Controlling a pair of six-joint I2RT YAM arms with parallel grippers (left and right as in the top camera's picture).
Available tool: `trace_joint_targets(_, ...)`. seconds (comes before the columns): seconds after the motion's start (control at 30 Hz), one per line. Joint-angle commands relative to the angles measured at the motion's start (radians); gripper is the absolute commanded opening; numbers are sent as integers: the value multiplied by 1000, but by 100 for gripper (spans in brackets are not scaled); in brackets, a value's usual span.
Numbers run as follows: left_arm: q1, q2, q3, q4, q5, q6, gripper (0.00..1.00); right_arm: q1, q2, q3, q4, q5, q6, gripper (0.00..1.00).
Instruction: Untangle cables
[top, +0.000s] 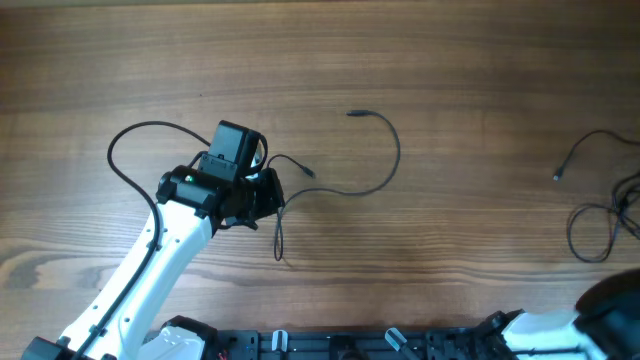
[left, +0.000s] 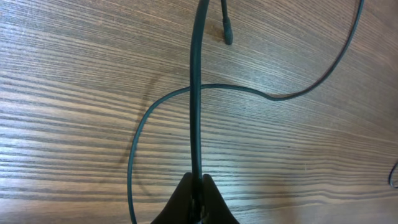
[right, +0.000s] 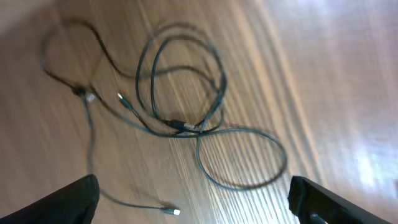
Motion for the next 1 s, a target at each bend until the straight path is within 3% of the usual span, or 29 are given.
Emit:
trace_joint_targets(0.0, 2, -11, -3, 7, -21, 23, 4, 18, -46, 8, -9, -93, -61, 99)
trace_joint_targets(0.07, 2, -11, -3, 7, -20, 23, 4, 38, -40, 3, 6, -209, -205, 91)
trace_joint_targets(0.1, 2, -11, -3, 7, -20, 23, 4, 57, -34, -7, 20, -240, -285, 68)
trace_joint_targets(0.17, 2, -11, -3, 7, -20, 23, 4, 92, -17, -26, 23, -246, -325, 4)
trace_joint_targets(0.43, 2, -11, -3, 6, -20, 23, 4, 257, 31, -209, -31, -232, -301, 4)
trace_joint_targets(0.63, 2, -11, -3, 6, -20, 23, 4, 268, 31, -430, -90, -224, -120, 4)
trace_joint_targets(0.8, 2, -11, -3, 5, -20, 23, 4, 268, 31, -594, -34, -99, 196, 4)
trace_joint_targets(0.97, 2, -11, -3, 2, -20, 23, 4, 266, 31, -676, 108, -69, 217, 4)
